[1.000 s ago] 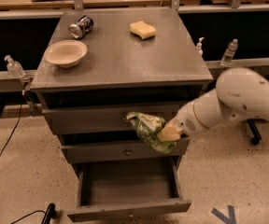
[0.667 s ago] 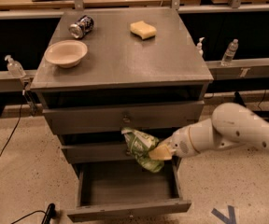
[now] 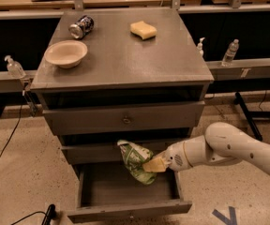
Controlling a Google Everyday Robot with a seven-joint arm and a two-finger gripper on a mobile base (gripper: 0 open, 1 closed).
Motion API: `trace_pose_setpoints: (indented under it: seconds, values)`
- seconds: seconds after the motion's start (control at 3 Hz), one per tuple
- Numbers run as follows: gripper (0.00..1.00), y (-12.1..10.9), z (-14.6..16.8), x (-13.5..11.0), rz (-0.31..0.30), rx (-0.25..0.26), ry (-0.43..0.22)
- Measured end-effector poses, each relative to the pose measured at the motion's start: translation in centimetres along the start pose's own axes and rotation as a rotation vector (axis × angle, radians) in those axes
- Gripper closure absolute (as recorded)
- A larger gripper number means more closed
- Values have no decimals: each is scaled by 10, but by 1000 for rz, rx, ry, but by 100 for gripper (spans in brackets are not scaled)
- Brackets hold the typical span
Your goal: Place green jalapeno chip bag into bottom drawer
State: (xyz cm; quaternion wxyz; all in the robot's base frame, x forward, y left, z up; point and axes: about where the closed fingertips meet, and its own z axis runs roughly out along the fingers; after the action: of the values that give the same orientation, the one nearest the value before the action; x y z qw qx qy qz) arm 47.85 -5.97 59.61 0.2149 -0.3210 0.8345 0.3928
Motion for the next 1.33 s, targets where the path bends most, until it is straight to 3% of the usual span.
trace_pose_setpoints:
  seconds: [0.33,0.67,1.0,1.33]
  values:
    - [100,-4,5,3,9,-2,6]
    - [100,-28,17,17,12,-9,-14]
    - [100,-103,45,57,5,-28,-127]
    - [100,-146,68,80,19,-62,-190]
